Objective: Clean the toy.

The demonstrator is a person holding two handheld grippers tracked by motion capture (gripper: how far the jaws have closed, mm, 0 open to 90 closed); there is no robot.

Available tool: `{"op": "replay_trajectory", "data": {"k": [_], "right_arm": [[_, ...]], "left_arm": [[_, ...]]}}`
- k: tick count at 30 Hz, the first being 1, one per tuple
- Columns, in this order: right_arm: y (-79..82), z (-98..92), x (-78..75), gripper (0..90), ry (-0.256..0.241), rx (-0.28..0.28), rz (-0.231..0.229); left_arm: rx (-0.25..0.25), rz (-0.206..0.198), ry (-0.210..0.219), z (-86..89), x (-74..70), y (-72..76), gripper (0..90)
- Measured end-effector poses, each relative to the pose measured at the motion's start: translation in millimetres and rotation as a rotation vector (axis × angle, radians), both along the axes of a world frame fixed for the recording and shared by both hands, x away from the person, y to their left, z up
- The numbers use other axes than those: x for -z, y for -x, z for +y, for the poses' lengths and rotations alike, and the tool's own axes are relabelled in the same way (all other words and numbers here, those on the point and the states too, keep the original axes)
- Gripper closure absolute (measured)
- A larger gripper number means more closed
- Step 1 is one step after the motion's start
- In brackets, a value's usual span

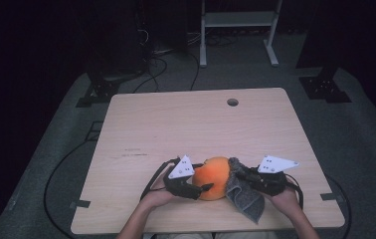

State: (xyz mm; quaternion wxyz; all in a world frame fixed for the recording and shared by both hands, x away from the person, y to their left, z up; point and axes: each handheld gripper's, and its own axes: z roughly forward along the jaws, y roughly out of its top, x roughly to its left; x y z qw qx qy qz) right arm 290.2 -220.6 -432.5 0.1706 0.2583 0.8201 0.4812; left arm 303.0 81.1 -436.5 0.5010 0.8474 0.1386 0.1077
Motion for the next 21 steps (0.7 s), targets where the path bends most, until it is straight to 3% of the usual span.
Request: {"op": "replay_trajectory", "data": {"k": [5, 7, 10, 12, 14, 15, 18, 21], "right_arm": [[11.2, 10.3, -12.6, 77.5, -0.053, -0.079, -0.036], [10.8, 13.5, -10.8, 77.6, -0.038, -0.087, -0.031], [9.9, 12.4, -2.9, 77.6, -0.024, -0.061, -0.024], [14.0, 13.9, -1.6, 77.6, -0.013, -0.054, -0.033], [18.5, 15.3, -1.6, 77.6, -0.006, -0.064, -0.039], [18.7, 14.2, -1.7, 77.6, 0.004, -0.065, -0.04], [11.8, 4.2, 0.8, 77.6, -0.016, -0.065, -0.002], [5.4, -3.1, 6.3, 77.6, 0.0, -0.041, 0.034]], "left_arm": [[0.037, -0.019, -0.033, 3.0, -1.0, 3.1, 31.1], [0.038, -0.006, -0.032, 3.4, -2.6, 2.2, 29.8], [0.004, 0.091, 0.015, 0.7, -9.8, -4.5, 15.0], [-0.008, 0.11, 0.029, -2.5, -11.1, -7.6, 14.0], [0.0, 0.091, 0.0, -6.6, -8.0, -6.2, 17.5], [0.0, 0.085, 0.006, -7.5, -6.8, -4.5, 20.5], [0.004, 0.055, -0.02, -7.3, -7.3, -0.4, 25.0], [0.026, 0.045, -0.023, -4.3, -5.9, 2.0, 25.3]]}}
